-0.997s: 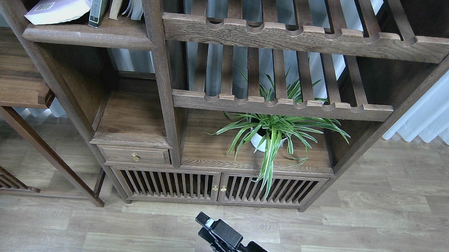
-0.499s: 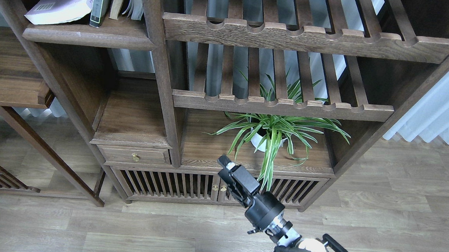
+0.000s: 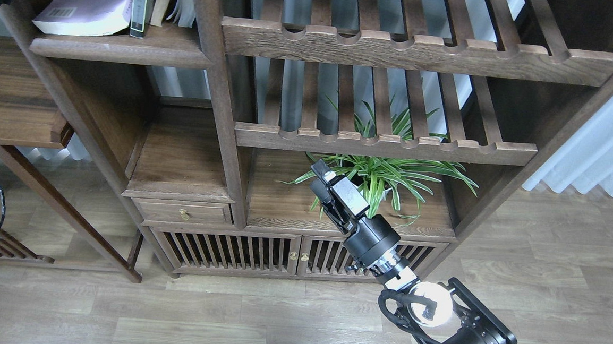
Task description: Organize books on shelf
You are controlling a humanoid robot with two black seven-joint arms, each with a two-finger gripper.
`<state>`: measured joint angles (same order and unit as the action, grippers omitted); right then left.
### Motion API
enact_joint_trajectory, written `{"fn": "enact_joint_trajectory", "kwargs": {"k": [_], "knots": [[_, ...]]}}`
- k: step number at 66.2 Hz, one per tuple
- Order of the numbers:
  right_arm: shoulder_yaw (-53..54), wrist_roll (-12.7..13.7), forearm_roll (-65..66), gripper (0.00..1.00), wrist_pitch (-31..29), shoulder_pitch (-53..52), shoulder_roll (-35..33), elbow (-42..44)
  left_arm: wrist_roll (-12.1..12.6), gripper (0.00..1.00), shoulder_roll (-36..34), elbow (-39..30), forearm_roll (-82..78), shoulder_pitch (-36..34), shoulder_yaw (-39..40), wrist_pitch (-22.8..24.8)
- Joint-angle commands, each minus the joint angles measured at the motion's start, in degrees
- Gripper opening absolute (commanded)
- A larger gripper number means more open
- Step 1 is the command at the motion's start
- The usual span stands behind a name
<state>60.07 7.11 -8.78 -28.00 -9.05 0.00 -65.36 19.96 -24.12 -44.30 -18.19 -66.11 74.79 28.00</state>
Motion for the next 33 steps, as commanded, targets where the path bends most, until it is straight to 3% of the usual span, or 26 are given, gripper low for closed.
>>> {"fn": "enact_joint_trajectory", "kwargs": {"k": [1, 11, 12, 19, 33], "knots": [[0.23, 0.01, -0.01, 0.98, 0.0, 0.0, 0.0, -0.12, 0.08, 0.89, -2.42, -6.23, 0.26, 5.19, 2.55, 0.0], [0.67, 0.01, -0.01, 0.98, 0.0, 0.0, 0.0, -1.26, 0.61, 0.91, -2.78, -18.01, 1.93, 15.04, 8.26, 0.0], [1.36, 0.01, -0.01, 0.98, 0.0, 0.08, 0.0, -1.26, 0.7, 0.91, -2.78, -21.93, 3.67, 18.52, 9.05, 0.0], [1.9, 0.01, -0.01, 0.98, 0.0, 0.08, 0.0, -1.52, 0.7, 0.91, -2.6, -27.14, 5.97, 25.4, 9.76, 0.0], [1.98, 0.01, -0.01, 0.98, 0.0, 0.08, 0.0, -1.7, 0.35, 0.9, -2.16, -28.65, 6.41, 32.27, 10.64, 0.0]]}}
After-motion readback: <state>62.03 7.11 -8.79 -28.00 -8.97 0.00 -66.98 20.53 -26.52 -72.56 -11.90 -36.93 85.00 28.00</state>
